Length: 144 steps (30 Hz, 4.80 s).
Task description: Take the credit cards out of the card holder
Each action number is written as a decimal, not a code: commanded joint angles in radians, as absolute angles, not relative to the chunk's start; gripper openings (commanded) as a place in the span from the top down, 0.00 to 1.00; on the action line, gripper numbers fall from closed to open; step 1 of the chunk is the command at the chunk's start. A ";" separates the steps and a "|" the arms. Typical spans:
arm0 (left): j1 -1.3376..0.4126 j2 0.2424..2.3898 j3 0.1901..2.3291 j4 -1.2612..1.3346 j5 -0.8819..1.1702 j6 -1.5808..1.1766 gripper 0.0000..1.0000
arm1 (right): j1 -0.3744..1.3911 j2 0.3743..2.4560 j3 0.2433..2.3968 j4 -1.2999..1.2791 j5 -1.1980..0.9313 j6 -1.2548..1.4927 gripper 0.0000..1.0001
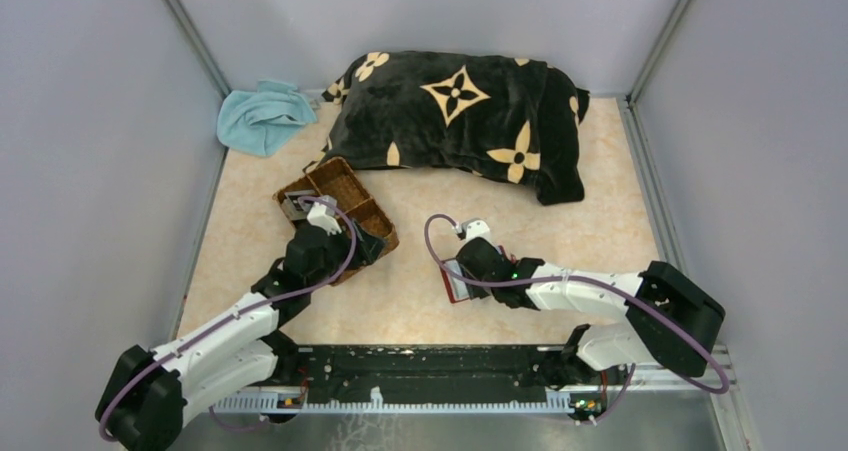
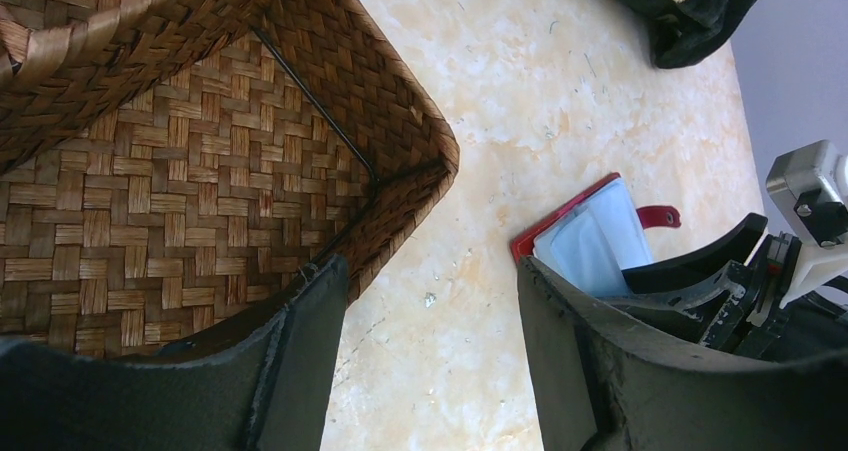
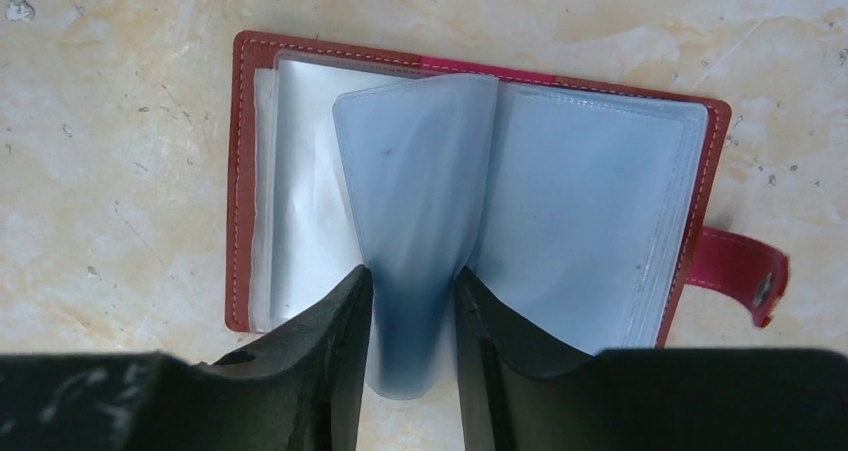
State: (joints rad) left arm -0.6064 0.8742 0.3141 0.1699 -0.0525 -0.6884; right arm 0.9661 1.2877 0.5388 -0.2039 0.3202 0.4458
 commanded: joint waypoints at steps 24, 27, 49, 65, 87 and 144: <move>-0.706 1.001 0.337 0.264 0.024 -0.662 0.29 | 0.977 1.255 0.620 -0.211 0.330 0.436 0.36; -0.706 0.985 0.331 0.254 0.014 -0.661 0.29 | 0.977 1.300 0.615 -0.194 0.327 0.440 0.36; -0.706 0.996 0.321 0.261 0.021 -0.660 0.29 | 0.979 1.238 0.609 -0.242 0.335 0.468 0.52; -0.706 0.930 0.303 0.209 -0.014 -0.640 0.29 | 1.008 1.403 0.717 -0.228 0.306 0.450 0.24; -0.706 0.919 0.287 0.218 -0.014 -0.639 0.29 | 1.009 1.427 0.689 -0.225 0.323 0.524 0.67; -0.950 1.406 0.563 0.429 0.269 -0.520 0.51 | 0.788 1.051 0.466 -0.221 0.271 0.619 0.77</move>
